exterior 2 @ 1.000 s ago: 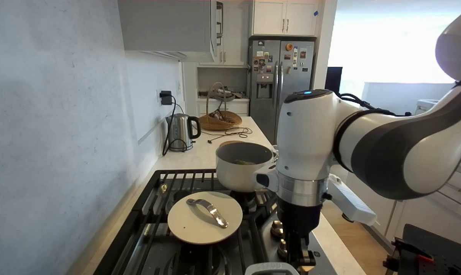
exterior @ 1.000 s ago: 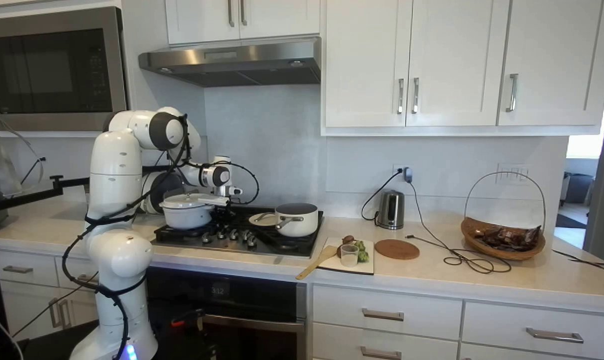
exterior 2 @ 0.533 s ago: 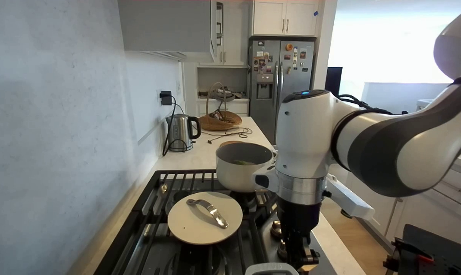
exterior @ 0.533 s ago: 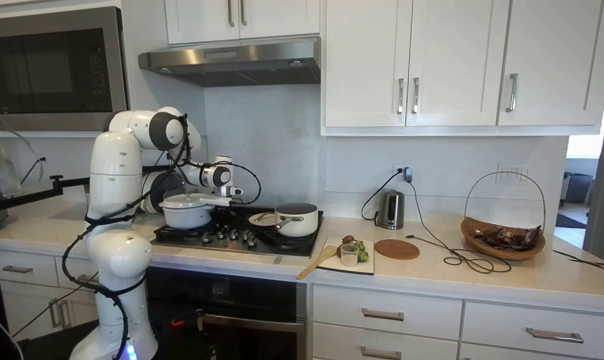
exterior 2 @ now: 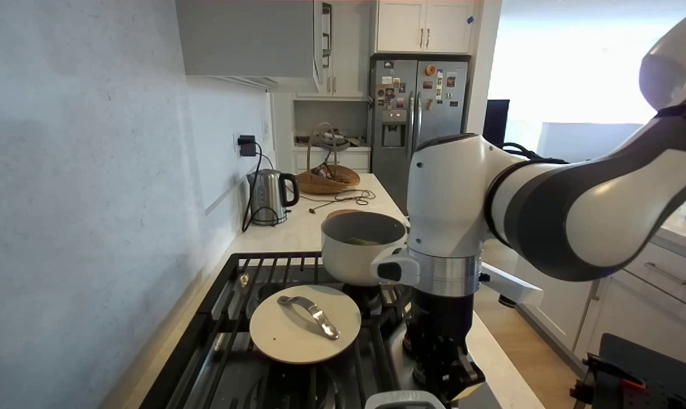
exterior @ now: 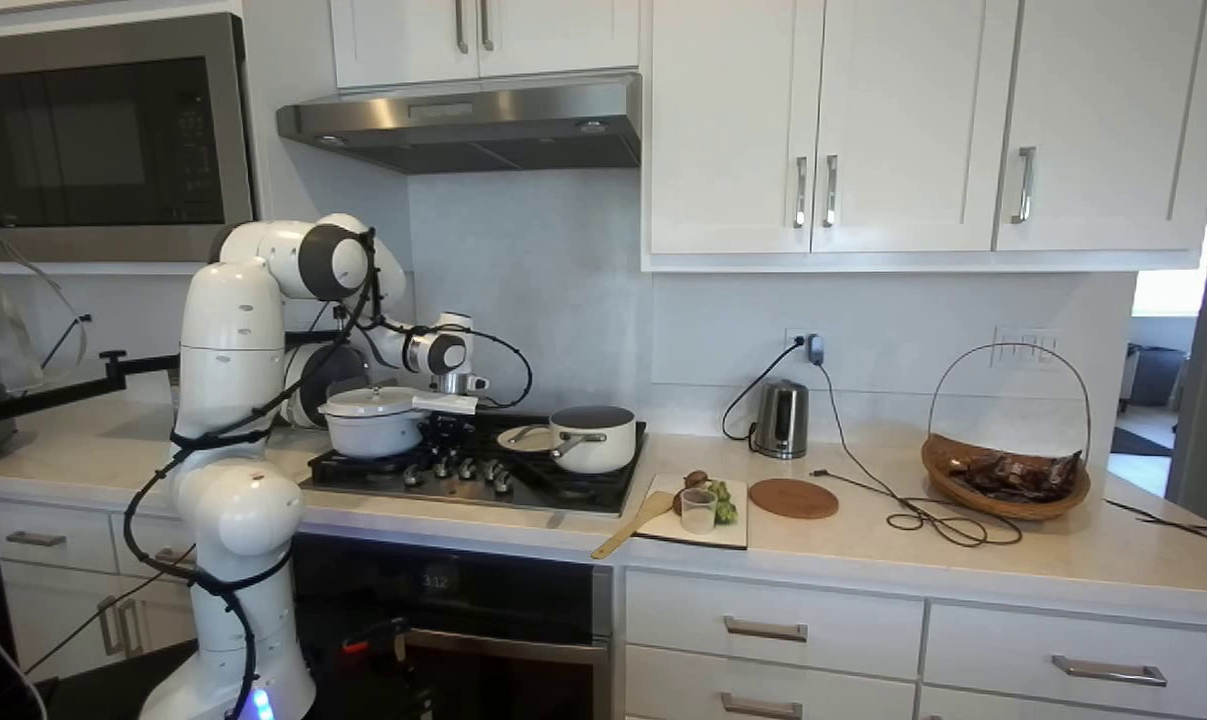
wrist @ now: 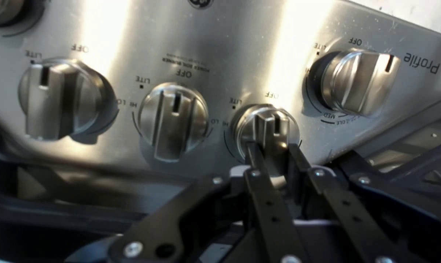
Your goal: Turn the fourth switch from the right to the left
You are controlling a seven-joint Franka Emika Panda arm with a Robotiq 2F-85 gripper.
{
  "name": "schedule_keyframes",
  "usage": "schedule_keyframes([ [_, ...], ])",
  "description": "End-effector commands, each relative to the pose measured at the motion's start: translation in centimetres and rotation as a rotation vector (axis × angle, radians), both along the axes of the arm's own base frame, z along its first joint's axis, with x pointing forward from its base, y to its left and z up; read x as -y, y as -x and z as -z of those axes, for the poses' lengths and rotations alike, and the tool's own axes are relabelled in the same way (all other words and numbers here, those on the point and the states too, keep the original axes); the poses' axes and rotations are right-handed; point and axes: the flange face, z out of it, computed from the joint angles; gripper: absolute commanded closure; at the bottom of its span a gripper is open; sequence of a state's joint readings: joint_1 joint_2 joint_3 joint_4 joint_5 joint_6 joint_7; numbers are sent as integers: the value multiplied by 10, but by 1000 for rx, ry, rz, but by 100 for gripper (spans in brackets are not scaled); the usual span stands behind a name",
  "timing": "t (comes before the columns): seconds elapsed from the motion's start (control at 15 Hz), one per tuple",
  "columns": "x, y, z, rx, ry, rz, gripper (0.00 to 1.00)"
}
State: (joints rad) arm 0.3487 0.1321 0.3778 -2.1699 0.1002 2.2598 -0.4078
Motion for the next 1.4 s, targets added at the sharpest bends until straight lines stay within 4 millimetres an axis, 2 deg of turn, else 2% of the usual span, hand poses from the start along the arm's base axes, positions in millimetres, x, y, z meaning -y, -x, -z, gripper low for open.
schedule_keyframes([
  [0.0, 3, 21, 28, -119, 43, -104, 95],
  [0.6, -1, 27, 23, -85, 115, -223, 95],
  [1.33, 2, 33, 19, -71, 77, -542, 95],
])
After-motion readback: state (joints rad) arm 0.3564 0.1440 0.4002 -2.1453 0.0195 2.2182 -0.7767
